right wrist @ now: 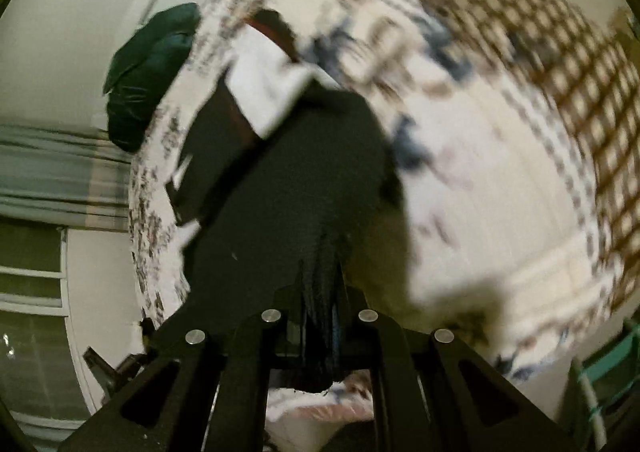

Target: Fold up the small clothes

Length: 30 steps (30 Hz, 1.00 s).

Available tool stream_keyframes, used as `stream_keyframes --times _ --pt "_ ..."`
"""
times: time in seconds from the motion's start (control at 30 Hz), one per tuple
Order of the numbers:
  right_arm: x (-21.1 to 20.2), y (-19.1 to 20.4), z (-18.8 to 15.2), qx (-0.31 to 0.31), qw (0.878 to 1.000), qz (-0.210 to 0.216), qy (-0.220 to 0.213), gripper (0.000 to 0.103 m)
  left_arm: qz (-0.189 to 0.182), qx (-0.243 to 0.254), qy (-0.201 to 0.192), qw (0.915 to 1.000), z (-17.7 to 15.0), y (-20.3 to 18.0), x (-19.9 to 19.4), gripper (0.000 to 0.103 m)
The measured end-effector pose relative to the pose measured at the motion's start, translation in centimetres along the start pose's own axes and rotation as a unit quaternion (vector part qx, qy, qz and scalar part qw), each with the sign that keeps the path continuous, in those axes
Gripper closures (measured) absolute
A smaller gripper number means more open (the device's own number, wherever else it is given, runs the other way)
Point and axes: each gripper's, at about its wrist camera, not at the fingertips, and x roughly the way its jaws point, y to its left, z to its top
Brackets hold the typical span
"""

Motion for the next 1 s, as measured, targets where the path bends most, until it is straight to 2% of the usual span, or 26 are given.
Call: stream_keyframes --times 0.07,0.13,0.23,0.43,0.5,0.57,0.6,0.73,0.8,0.87,0.9,0.93,0.97,1.0 --pt "0.6 3.0 2.9 -0.012 1.0 0.003 -0.009 0.094 -0.027 -0.011 0.002 0.9996 3.2 -1.7 0.9 0.096" --pt "2.3 6.6 6.5 -0.019 1.0 0.009 -0.018 0.094 -0.042 -0.015 -0.002 0.999 6.0 -3.0 1.9 0.096" --pt "5.0 10.8 12.4 -0.042 0.998 -0.006 -0.038 0.094 -0.054 -0.01 -0.007 0.9984 10.9 -5.7 4.7 0.096" --pt "11.7 17.3 25.0 -0.062 0.994 -0.042 -0.08 0.094 -0.047 0.03 -0.024 0.9981 20.9 -10.9 13.5 0.096" --pt "14.1 18.2 28.9 -0.055 0.993 -0.053 -0.09 0.094 -0.04 0.044 -0.023 0.998 23.2 -12.1 16.7 0.096" --pt "17.3 18.6 32.5 -0.043 0.993 -0.064 -0.091 0.094 -0.019 0.059 -0.011 0.998 25.5 -13.5 21.1 0.096" --pt "19.0 18.7 34.0 -0.04 0.992 -0.076 -0.092 0.095 -0.021 0.066 0.005 0.9976 26.0 -13.7 22.9 0.096" --pt "26.0 16.6 38.4 0.0 0.992 -0.105 -0.064 0.094 0.034 0.099 0.062 0.9926 26.6 -14.3 30.8 0.095" --pt "28.1 15.1 39.5 0.027 0.993 -0.107 -0.046 0.094 0.044 0.102 0.083 0.9904 26.2 -13.7 32.6 0.091" --pt "29.5 13.5 39.8 0.055 0.994 -0.089 -0.028 0.081 0.035 0.08 0.095 0.9917 26.1 -12.7 32.8 0.091" --pt "29.5 13.2 39.8 0.058 0.996 -0.069 -0.028 0.065 0.015 0.061 0.098 0.9932 26.2 -12.0 32.3 0.09" --pt "29.1 13.2 39.3 0.053 0.997 -0.052 -0.033 0.054 0.0 0.046 0.097 0.9942 26.2 -11.2 31.5 0.086" --pt "28.4 13.3 39.0 0.045 0.997 -0.039 -0.038 0.05 -0.01 0.035 0.095 0.9948 26.2 -10.9 30.7 0.079" --pt "27.7 13.5 38.5 0.037 0.998 -0.034 -0.042 0.039 -0.024 0.025 0.086 0.9957 26.1 -10.5 29.6 0.073"
